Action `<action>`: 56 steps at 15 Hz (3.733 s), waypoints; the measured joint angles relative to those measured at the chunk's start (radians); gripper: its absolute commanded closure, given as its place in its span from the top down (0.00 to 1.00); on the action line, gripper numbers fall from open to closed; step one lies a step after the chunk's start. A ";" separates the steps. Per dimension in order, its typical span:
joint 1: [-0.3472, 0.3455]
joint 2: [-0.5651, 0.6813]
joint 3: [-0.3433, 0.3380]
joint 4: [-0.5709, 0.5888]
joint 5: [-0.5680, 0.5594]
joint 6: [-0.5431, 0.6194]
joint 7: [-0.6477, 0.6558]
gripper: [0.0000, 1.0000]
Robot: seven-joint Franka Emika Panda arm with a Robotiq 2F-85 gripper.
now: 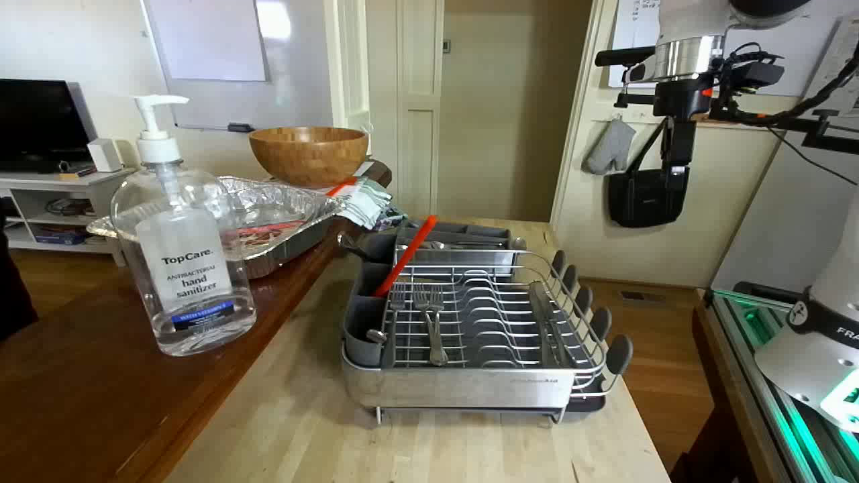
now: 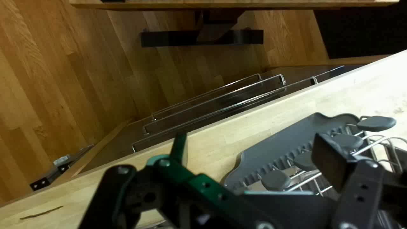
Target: Put the forks in the gray tray
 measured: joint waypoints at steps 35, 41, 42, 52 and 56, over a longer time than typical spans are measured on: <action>0.022 0.399 0.210 0.231 0.306 0.471 0.634 1.00; 0.045 0.431 0.216 0.235 0.343 0.547 0.629 1.00; 0.059 0.456 0.223 0.239 0.364 0.587 0.632 1.00; 0.235 0.882 0.342 0.493 0.513 0.736 0.733 1.00; 0.255 0.977 0.337 0.544 0.509 0.725 0.833 1.00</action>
